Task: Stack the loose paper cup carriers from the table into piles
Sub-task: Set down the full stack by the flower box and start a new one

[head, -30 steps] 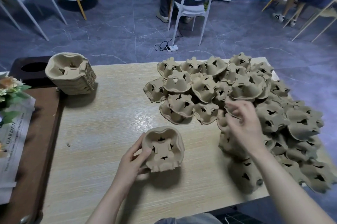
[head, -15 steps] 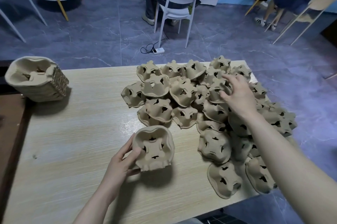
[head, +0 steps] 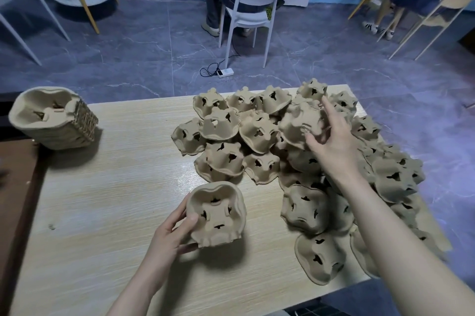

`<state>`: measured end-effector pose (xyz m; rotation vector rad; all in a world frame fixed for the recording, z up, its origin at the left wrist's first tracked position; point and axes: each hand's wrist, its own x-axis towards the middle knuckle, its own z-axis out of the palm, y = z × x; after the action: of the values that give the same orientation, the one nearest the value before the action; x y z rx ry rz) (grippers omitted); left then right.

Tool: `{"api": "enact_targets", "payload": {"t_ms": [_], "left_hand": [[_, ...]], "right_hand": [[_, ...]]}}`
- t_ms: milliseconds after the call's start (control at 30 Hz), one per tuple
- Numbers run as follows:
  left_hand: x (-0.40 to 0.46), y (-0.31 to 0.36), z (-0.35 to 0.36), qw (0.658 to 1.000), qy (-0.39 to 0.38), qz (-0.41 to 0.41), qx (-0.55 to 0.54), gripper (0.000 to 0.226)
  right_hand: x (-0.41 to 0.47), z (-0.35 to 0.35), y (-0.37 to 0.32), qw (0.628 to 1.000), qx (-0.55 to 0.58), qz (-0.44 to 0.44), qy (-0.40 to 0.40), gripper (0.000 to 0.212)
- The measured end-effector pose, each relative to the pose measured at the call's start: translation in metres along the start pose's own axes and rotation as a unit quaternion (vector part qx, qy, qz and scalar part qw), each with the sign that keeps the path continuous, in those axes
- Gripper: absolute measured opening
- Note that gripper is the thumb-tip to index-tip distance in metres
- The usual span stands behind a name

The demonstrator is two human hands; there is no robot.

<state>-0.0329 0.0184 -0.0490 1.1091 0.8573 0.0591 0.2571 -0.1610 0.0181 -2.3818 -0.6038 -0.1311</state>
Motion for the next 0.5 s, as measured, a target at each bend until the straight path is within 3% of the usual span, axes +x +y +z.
{"api": "enact_targets", "payload": {"t_ms": [100,167,333,400,500], "left_hand": [[0.0,0.002,0.0,1.0,-0.004,-0.002,-0.009,0.044],[0.001,0.002,0.0,1.0,-0.008,-0.005,-0.01,0.045],[0.002,0.001,0.001,0.997,0.016,0.052,0.058,0.052],[0.002,0.003,0.001,0.989,0.049,0.094,0.101,0.045],[-0.001,0.014,0.006,0.985,0.043,0.145,0.084,0.028]], "right_hand": [[-0.028,0.003,-0.026,0.972,0.219,0.064,-0.062,0.082],[-0.054,0.01,-0.042,0.952,0.284,0.046,-0.107,0.08],[-0.105,0.038,-0.053,0.949,0.268,-0.008,-0.168,0.08],[-0.117,0.045,-0.053,0.948,0.272,0.001,-0.165,0.077],[-0.131,0.048,-0.054,0.949,0.272,-0.012,-0.161,0.078]]}}
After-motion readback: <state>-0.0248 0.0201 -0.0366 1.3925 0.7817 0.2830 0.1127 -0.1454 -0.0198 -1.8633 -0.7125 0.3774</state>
